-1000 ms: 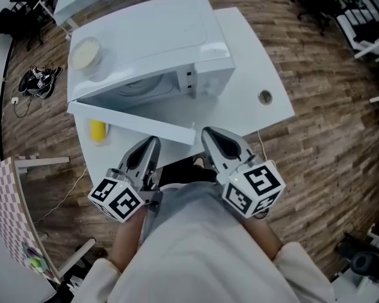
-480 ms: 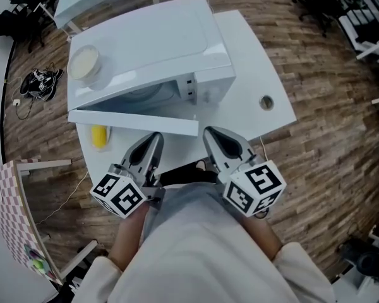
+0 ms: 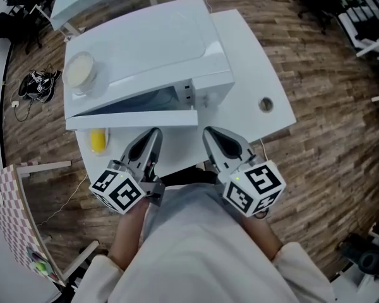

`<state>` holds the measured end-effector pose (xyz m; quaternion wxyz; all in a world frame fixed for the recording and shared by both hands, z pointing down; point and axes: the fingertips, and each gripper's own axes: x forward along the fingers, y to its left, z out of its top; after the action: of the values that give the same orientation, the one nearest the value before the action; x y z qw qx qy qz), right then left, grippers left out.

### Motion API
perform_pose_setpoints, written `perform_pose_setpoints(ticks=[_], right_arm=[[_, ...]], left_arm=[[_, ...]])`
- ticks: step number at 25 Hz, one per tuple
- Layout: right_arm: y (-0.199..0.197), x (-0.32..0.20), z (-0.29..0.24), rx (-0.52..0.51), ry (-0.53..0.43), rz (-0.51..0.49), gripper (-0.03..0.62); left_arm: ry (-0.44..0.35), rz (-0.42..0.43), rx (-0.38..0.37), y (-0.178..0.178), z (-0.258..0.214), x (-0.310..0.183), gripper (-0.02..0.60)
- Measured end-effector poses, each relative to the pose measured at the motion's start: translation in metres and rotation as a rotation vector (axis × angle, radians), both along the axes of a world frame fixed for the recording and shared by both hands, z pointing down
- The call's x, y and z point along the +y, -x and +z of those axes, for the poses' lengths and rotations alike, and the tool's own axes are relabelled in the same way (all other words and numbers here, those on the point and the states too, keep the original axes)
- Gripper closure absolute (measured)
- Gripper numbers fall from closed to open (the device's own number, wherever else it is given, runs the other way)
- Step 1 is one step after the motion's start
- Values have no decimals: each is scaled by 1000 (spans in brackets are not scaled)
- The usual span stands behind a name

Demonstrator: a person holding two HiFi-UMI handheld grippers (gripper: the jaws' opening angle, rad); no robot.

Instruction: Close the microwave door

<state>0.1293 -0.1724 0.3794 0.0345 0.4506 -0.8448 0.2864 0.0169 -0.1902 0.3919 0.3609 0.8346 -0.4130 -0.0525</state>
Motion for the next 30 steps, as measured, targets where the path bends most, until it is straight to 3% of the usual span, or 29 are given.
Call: perform_pose_setpoints(ticks=[7, 15, 30], right_arm=[[-1, -10, 1, -2, 9, 6, 572], [2, -17, 1, -11, 16, 4, 572], [5, -30, 5, 11, 24, -14, 572]], left_arm=[[9, 0, 5, 0, 1, -11, 563], [-42, 14, -118, -3, -1, -20, 563], [-38, 11, -107, -1, 1, -39, 562]])
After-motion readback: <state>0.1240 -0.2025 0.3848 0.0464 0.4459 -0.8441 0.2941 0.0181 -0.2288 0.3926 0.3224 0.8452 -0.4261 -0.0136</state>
